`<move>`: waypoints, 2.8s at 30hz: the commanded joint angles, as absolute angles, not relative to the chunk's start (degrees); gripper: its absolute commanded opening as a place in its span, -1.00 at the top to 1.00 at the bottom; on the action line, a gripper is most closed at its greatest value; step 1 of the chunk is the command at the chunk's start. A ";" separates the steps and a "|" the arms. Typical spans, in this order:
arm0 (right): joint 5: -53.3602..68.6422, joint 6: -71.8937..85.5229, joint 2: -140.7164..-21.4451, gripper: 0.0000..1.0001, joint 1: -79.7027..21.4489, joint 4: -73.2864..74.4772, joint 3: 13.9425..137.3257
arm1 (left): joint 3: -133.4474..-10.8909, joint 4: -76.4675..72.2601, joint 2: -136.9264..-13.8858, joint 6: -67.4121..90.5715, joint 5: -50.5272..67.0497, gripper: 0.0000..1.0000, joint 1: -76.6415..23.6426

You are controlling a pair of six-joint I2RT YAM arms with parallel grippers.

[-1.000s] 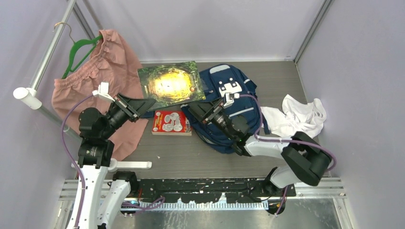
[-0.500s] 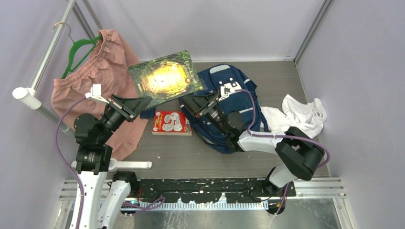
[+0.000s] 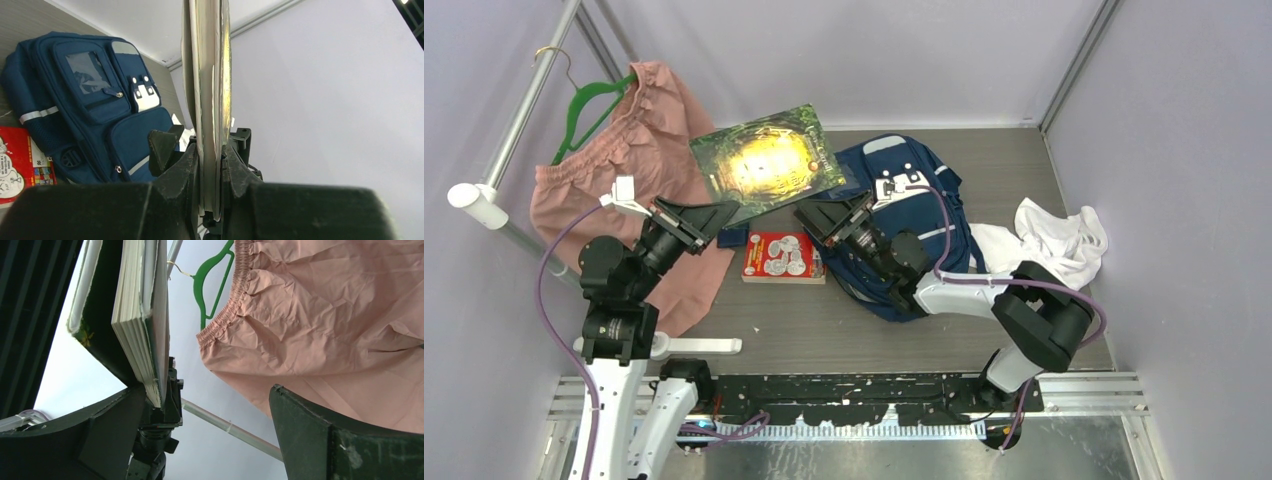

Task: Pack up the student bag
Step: Pick up the book from the center of the board.

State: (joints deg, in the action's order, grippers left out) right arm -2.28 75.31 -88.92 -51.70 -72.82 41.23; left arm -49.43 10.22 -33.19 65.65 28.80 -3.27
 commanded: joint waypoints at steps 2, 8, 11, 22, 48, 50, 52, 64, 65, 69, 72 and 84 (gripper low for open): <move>-1.64 77.32 -87.39 -1.00 -52.37 -82.27 46.27 | -51.15 12.37 -34.11 61.57 28.38 1.00 -3.52; 1.47 78.28 -85.50 -1.00 -53.28 -82.27 46.29 | -53.40 14.89 -35.92 58.66 27.22 1.00 -3.59; 0.60 77.99 -84.40 -1.00 -53.43 -82.27 44.90 | -53.61 14.59 -36.29 58.34 26.64 1.00 -3.60; -3.32 76.04 -84.86 -1.00 -53.40 -82.32 44.29 | -51.75 9.08 -36.01 61.88 31.07 1.00 -3.57; -11.34 83.49 -94.68 0.18 -53.62 -82.27 55.78 | -41.31 -0.33 -27.86 67.85 28.65 1.00 -3.58; -11.12 83.49 -94.66 0.62 -53.70 -82.27 55.77 | -41.60 1.41 -27.45 66.83 28.29 1.00 -3.55; -10.31 83.51 -94.47 0.93 -53.69 -82.16 55.66 | -42.26 4.77 -26.72 65.45 27.40 1.00 -3.59; 13.63 84.17 -78.09 0.98 -36.64 -68.54 39.17 | -54.27 32.79 -26.36 49.22 18.00 -0.56 -3.58; 17.62 82.62 -74.49 0.98 -33.46 -63.59 37.47 | -55.78 34.71 -26.79 47.59 17.94 -0.60 -3.60; 33.85 64.45 -60.93 0.99 -24.36 -28.15 39.01 | -60.33 37.39 -32.78 45.14 31.49 -0.87 -3.66; 39.98 45.99 -55.55 0.99 -23.75 -0.33 46.24 | -64.87 46.80 -42.99 40.36 43.82 -0.99 -3.61; 65.08 42.60 -53.37 0.99 -25.03 -2.55 48.74 | -52.45 17.13 -37.37 46.23 66.66 -0.99 -4.06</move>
State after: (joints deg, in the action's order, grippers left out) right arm 54.96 42.11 -52.16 -23.94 4.89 45.82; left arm -54.94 33.78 -40.66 40.16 54.65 -3.62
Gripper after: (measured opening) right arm 0.236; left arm 0.995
